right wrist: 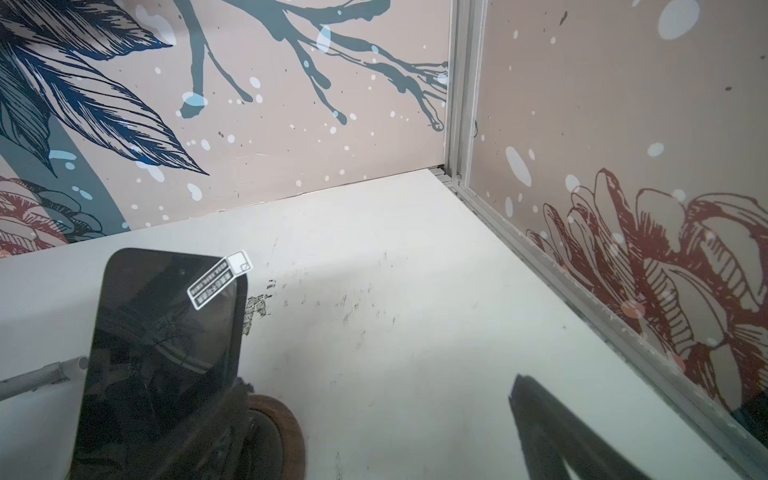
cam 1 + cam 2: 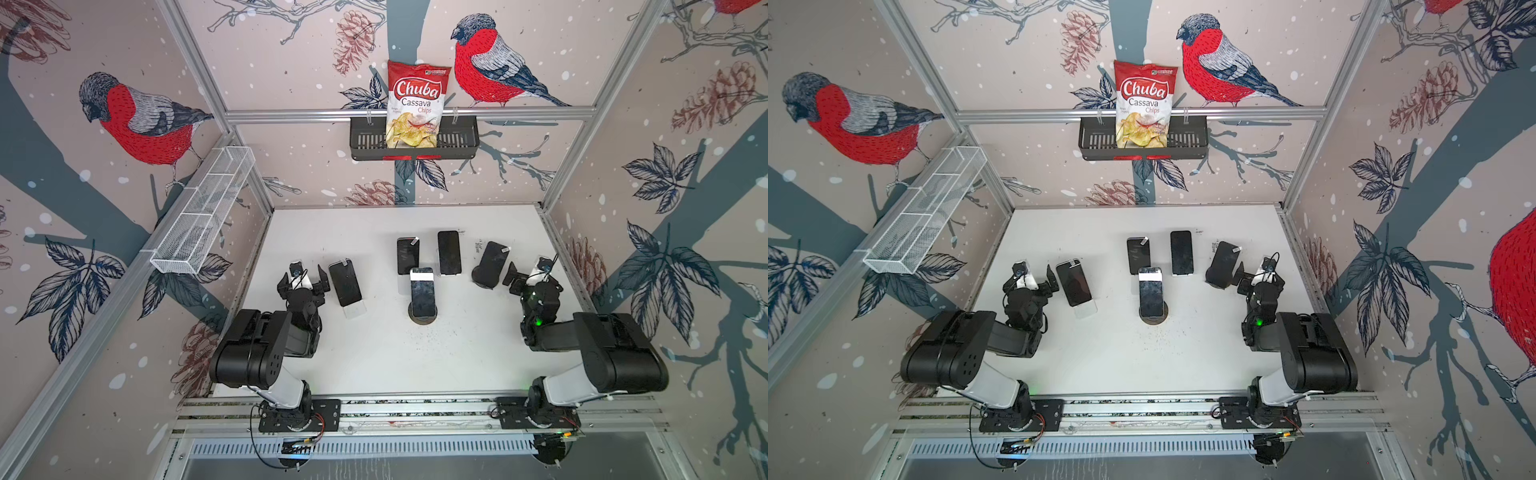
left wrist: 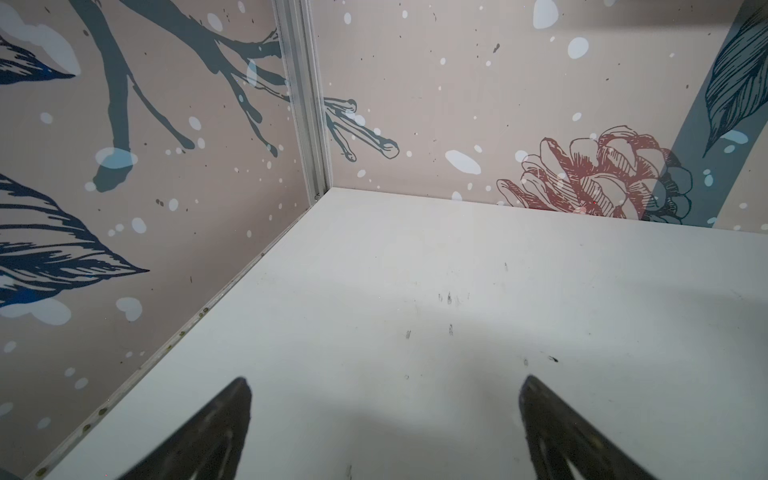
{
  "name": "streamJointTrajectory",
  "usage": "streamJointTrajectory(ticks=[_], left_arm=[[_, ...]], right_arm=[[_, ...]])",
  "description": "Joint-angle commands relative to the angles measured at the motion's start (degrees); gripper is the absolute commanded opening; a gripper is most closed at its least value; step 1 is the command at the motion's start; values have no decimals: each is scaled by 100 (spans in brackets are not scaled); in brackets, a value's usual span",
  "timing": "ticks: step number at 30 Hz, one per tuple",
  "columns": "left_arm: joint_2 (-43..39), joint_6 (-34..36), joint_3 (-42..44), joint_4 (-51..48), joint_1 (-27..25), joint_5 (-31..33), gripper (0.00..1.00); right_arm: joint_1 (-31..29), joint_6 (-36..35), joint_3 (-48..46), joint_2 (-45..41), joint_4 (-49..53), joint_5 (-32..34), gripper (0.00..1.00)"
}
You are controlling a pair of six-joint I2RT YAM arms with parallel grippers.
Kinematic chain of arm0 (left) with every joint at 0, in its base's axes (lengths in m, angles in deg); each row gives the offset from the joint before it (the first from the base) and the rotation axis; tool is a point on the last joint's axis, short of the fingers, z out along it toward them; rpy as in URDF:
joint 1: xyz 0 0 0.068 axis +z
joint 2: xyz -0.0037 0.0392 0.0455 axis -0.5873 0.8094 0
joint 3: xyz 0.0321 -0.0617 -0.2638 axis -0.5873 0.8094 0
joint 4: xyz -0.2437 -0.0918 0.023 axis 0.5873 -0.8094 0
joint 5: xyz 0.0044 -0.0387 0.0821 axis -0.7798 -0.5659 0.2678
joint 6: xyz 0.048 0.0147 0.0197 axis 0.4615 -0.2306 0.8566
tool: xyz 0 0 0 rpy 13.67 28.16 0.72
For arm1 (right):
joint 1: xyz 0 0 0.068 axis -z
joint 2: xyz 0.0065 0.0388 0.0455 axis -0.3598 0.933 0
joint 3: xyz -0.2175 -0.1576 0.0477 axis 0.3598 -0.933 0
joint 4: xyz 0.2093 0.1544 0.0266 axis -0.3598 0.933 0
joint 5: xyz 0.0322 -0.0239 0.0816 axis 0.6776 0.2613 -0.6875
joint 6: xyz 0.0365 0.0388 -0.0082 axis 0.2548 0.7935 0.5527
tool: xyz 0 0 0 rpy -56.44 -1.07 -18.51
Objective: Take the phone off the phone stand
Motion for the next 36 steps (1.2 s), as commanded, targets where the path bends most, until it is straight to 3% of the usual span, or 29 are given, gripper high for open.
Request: streamJointTrajectory(ticks=[1,29,33,36], left_arm=[[3,43,-19,165,3,-8,99],[-41,70,92,326,-11,-38,97],[-558,41,377,426,-58,216,97],[-1199,-144,328,-327,-59,583,97]], right_arm=[[7,-10,28,-13,-31,-43,99],[7,25,38,-64,-2,56,100],[33,289,549,-551,1333,543,99],[20,548,982,-882,2400,717,99]])
